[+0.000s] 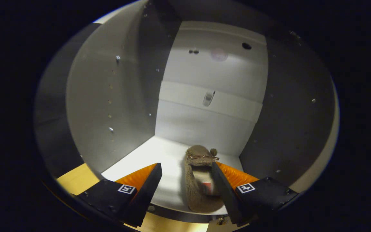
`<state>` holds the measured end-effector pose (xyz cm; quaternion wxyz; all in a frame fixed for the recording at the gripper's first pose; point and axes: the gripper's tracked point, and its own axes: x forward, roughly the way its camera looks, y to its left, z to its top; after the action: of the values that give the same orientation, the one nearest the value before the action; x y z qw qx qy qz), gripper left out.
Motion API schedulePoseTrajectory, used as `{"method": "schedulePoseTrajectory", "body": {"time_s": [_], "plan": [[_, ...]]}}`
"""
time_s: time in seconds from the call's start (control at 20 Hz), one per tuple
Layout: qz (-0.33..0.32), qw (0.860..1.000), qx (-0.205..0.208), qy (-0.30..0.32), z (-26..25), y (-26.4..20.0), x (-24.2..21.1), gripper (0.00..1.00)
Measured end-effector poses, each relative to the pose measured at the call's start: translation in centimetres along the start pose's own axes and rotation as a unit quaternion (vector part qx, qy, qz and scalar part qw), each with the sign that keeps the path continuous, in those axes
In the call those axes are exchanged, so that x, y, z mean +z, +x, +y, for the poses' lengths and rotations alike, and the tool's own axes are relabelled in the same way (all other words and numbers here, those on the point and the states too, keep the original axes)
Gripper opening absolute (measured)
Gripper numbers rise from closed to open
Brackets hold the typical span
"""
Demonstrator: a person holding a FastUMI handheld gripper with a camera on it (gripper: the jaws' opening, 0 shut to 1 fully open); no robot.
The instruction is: Open the shoe cabinet door, grab the shoes and put them into the shoe cabinet, then close the shoe cabinet door.
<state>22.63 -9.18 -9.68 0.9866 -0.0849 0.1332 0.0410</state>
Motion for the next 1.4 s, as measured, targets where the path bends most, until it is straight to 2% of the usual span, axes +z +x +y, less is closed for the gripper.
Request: {"method": "schedulePoseTrajectory", "body": {"time_s": [0.2, 0.35, 0.55, 0.8, 0.95, 1.15, 1.4], "plan": [[-0.054, 0.998, 0.014, 0.012, 0.7, -8.3, 3.6, 0.98], [-0.073, 0.997, 0.022, 0.021, 1.1, -15.1, 4.2, 0.98], [-0.099, 0.995, 0.018, 0.011, 1.0, -24.2, 4.2, 0.98], [-0.093, 0.990, 0.066, 0.082, 2.3, -34.6, 2.5, 0.98], [-0.100, 0.989, 0.087, 0.066, 2.5, -39.7, 1.2, 0.98], [-0.100, 0.989, 0.080, 0.079, -0.1, -45.5, -0.1, 0.98], [-0.092, 0.989, 0.026, 0.115, -7.4, -49.9, -2.6, 0.98]]}}
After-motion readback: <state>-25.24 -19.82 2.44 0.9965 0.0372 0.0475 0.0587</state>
